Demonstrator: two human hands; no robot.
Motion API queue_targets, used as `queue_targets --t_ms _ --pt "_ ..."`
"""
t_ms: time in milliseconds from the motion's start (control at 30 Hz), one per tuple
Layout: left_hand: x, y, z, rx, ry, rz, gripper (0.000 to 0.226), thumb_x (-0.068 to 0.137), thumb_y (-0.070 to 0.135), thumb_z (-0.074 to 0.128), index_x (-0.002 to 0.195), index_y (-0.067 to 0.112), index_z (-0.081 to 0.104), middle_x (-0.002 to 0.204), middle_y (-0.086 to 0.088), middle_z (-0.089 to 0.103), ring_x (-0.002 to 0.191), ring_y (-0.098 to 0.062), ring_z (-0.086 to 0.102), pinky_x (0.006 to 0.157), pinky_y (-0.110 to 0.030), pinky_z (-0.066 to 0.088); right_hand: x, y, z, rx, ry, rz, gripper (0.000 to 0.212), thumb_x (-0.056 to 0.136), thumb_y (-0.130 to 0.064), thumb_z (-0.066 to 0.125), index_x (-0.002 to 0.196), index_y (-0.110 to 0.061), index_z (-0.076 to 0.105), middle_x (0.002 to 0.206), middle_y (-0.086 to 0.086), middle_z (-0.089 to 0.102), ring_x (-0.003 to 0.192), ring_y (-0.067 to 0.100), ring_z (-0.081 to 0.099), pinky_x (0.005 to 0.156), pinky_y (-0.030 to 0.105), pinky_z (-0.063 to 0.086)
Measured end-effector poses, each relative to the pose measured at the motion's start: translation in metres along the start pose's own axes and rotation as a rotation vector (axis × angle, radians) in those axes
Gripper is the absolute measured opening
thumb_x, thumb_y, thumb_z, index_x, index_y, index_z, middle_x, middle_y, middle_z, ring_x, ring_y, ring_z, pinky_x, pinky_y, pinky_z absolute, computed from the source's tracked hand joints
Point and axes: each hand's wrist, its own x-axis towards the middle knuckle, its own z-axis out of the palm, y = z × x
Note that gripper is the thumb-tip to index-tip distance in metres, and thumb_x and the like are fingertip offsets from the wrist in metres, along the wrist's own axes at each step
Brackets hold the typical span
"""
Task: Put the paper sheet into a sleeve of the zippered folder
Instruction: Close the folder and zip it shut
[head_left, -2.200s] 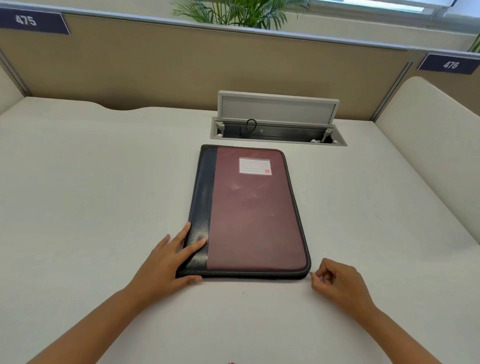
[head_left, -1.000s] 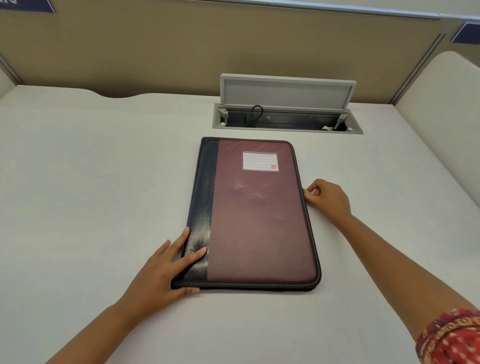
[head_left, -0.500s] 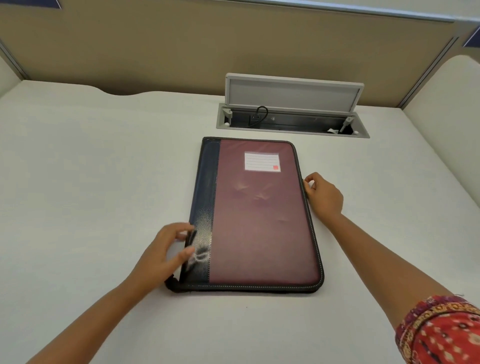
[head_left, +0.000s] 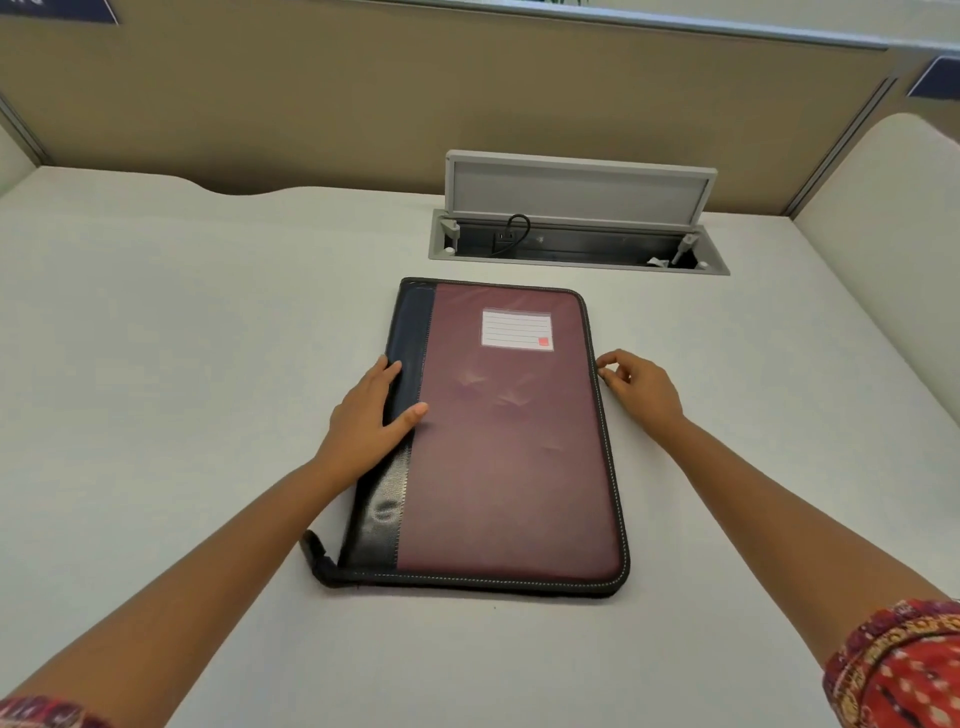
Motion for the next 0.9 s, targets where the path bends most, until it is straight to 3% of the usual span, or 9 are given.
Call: queue_targets --t_ms 233,400,633,767,900 --pt "0.014 -0.018 -0.011 0.017 0.028 -0.015 0.094 0.07 0.074 0.036 0.145 0.018 0.023 0.155 -0.005 0.018 0.141 -0.02 0.02 0.114 -0.042 0.022 -0.017 0.001 -0.003 0.031 -0.179 -0.032 0.016 0.087 -0.028 0.06 0.077 -0.04 0.058 0.057 -0.008 0.049 0.056 0.007 0.044 0.059 0.028 0.035" --pt "0.015 -0.024 -0.013 0.113 0.004 0.024 0.09 0.071 0.075 0.031 0.141 0.018 0.024 0.145 -0.005 0.039 0.129 -0.023 0.042 0.103 -0.043 0.037 -0.02 0.002 0.001 0.15 -0.083 -0.021 0.01 0.081 -0.024 0.068 0.076 -0.032 0.063 0.059 -0.007 0.052 0.058 0.009 0.046 0.062 0.029 0.039" --pt "0.015 -0.025 -0.012 0.121 0.006 0.06 0.086 0.074 0.064 0.043 0.144 0.018 0.022 0.152 -0.003 0.028 0.139 -0.02 0.028 0.111 -0.04 0.027 -0.001 -0.004 0.006 0.084 -0.004 0.026 0.005 0.086 -0.026 0.06 0.086 -0.021 0.061 0.069 -0.004 0.054 0.068 0.015 0.051 0.062 0.03 0.039" --pt "0.015 -0.026 -0.012 0.118 -0.006 0.048 0.095 0.068 0.073 0.039 0.145 0.019 0.021 0.154 -0.003 0.022 0.142 -0.019 0.02 0.112 -0.036 0.02 0.014 -0.013 0.004 -0.06 0.011 0.049 0.01 0.091 -0.028 0.052 0.094 -0.02 0.058 0.075 -0.006 0.053 0.073 0.017 0.051 0.056 0.027 0.034" --pt "0.015 -0.027 -0.012 0.115 -0.009 0.052 0.099 0.065 0.076 0.033 0.145 0.02 0.021 0.154 -0.002 0.021 0.141 -0.019 0.02 0.112 -0.036 0.02 0.035 -0.017 0.001 -0.194 0.042 0.028 0.016 0.094 -0.028 0.047 0.099 -0.017 0.058 0.092 0.001 0.06 0.08 0.02 0.053 0.065 0.029 0.036"
